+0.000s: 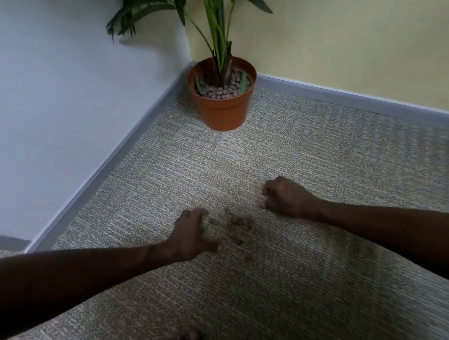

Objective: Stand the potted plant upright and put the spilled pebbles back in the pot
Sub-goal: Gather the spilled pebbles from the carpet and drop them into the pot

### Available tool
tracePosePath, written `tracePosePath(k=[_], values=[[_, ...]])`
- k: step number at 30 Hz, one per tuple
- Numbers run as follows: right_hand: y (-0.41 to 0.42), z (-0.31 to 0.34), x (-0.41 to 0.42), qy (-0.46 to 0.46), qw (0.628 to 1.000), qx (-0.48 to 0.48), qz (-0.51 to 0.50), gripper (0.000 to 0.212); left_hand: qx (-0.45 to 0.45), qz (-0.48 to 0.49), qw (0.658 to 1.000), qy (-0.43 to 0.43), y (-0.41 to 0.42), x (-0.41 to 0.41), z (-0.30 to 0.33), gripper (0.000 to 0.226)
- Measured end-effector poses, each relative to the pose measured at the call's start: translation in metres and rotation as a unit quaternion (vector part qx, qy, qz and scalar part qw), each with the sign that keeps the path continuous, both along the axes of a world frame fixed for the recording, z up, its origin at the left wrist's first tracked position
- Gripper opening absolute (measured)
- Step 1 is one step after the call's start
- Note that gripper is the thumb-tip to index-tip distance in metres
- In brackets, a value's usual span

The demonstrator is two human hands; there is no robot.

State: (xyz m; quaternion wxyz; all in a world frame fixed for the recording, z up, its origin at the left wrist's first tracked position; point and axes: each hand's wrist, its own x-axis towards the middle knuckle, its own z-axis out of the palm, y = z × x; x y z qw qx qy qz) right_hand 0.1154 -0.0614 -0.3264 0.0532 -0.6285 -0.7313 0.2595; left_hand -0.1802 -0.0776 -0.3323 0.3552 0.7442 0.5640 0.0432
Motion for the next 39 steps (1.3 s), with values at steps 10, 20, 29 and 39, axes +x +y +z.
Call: tracePosePath(k=[10, 20, 29, 39], values=[[-0.047, -0.01, -0.049, 0.094, 0.996, 0.007, 0.008, 0.025, 0.034, 0.0, 0.999, -0.022, -0.005, 0.03, -0.012, 0.059], [-0.098, -0.017, -0.066, 0.055, 0.998, -0.031, 0.005, 0.092, -0.018, 0.007, 0.999, -0.035, -0.018, 0.015, -0.021, 0.083], [-0.063, -0.027, -0.083, 0.134, 0.989, 0.033, -0.061, 0.062, 0.032, -0.001, 0.999, -0.021, 0.007, 0.036, -0.014, 0.083], [-0.049, -0.023, -0.084, 0.122, 0.992, 0.033, -0.021, 0.04, 0.1, -0.184, 0.977, -0.048, 0.019, 0.029, -0.008, 0.039]])
